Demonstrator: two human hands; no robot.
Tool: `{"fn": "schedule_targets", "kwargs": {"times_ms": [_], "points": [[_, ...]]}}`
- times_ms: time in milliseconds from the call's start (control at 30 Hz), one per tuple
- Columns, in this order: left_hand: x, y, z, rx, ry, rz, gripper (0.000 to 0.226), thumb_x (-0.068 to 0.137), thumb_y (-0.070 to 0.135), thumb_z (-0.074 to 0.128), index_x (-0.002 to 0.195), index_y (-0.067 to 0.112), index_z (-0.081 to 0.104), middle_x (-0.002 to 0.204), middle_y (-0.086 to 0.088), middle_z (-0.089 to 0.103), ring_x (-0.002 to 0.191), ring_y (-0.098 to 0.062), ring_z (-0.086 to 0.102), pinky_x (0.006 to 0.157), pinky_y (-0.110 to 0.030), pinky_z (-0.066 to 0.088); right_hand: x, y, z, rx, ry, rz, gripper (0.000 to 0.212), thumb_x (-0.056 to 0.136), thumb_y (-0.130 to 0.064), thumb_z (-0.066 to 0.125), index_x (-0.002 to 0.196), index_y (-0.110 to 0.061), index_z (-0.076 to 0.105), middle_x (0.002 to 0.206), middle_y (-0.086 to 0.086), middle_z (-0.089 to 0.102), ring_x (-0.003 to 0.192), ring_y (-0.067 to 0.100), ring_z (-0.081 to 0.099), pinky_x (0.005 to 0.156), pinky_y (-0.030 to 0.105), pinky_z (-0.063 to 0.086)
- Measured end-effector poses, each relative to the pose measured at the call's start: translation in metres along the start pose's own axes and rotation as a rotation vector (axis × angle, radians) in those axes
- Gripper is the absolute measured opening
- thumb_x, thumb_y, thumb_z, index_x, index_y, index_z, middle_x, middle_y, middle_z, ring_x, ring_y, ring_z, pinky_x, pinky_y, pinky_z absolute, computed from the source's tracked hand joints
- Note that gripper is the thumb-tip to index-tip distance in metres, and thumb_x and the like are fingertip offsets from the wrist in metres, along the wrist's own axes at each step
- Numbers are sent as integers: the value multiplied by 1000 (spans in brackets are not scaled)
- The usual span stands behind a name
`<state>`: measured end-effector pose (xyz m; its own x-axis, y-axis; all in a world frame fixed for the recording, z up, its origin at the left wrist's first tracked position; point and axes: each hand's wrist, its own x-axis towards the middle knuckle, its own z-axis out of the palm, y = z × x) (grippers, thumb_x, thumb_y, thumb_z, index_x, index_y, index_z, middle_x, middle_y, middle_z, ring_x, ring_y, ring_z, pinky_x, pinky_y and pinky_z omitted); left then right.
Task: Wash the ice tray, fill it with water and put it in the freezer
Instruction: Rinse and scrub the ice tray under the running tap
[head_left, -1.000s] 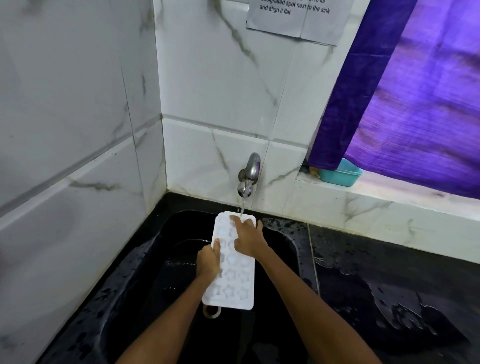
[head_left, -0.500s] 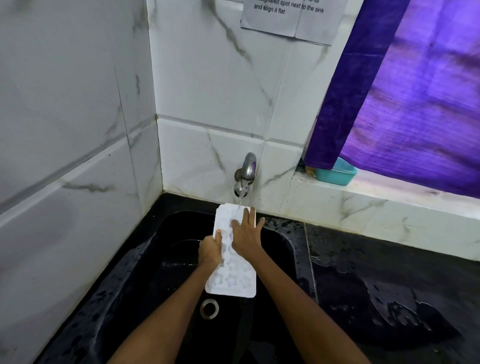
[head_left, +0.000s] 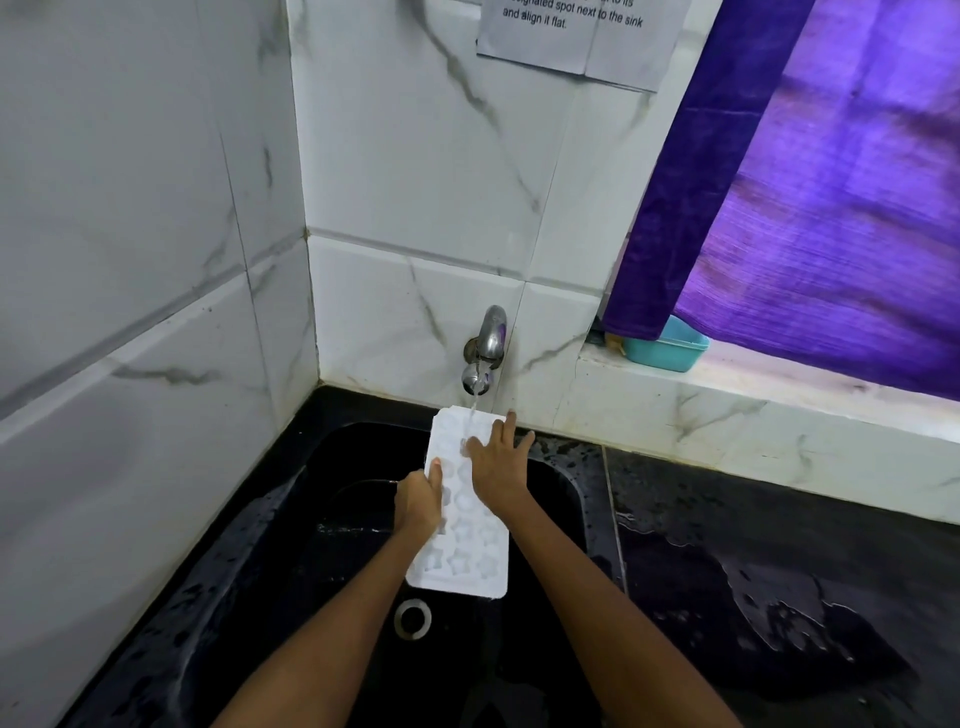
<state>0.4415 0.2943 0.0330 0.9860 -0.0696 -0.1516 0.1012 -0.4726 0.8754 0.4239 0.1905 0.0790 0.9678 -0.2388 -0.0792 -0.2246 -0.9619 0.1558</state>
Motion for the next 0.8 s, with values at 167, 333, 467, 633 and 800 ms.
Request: {"fn": "schedule_targets", "kwargs": {"times_ms": [167, 333, 467, 633, 800], "points": [[4, 8, -1, -11, 74, -42, 52, 102, 32, 34, 62, 3, 48, 96, -28, 66, 95, -40, 64, 71, -33, 43, 0, 9, -3, 224, -73, -108, 60, 91, -6, 40, 144, -32, 28, 154, 19, 3, 142, 42, -11, 110, 63, 11], [10, 10, -2, 3, 78, -112, 56, 102, 33, 33, 97, -15, 62, 105, -30, 65, 100, -41, 62, 80, -38, 47, -7, 4, -6, 206, -43, -94, 46, 88, -9, 45, 131, -23, 52, 155, 17, 6, 143, 39, -10, 112, 60, 7], [8, 19, 3, 21, 43, -83, 57, 102, 32, 32, 99, -16, 62, 106, -30, 65, 101, -41, 62, 81, -38, 47, -9, -6, -3, 72, -8, -71, 42, 90, -18, 51, 131, -16, 46, 155, 22, 3, 142, 41, -13, 110, 64, 8], [7, 23, 1, 44, 40, -75, 57, 103, 33, 32, 102, -16, 61, 109, -30, 64, 104, -41, 61, 83, -38, 47, -10, 6, -2, 65, -10, -52, 46, 87, -19, 54, 132, -22, 44, 150, 22, 13, 142, 42, -9, 108, 68, 4], [4, 22, -2, 69, 49, -91, 56, 103, 32, 32, 103, -16, 60, 111, -30, 63, 106, -41, 60, 84, -39, 46, -13, 8, -2, 147, -84, -83, 53, 87, -16, 53, 137, -28, 40, 152, 21, 8, 142, 42, -13, 109, 68, 2]]}}
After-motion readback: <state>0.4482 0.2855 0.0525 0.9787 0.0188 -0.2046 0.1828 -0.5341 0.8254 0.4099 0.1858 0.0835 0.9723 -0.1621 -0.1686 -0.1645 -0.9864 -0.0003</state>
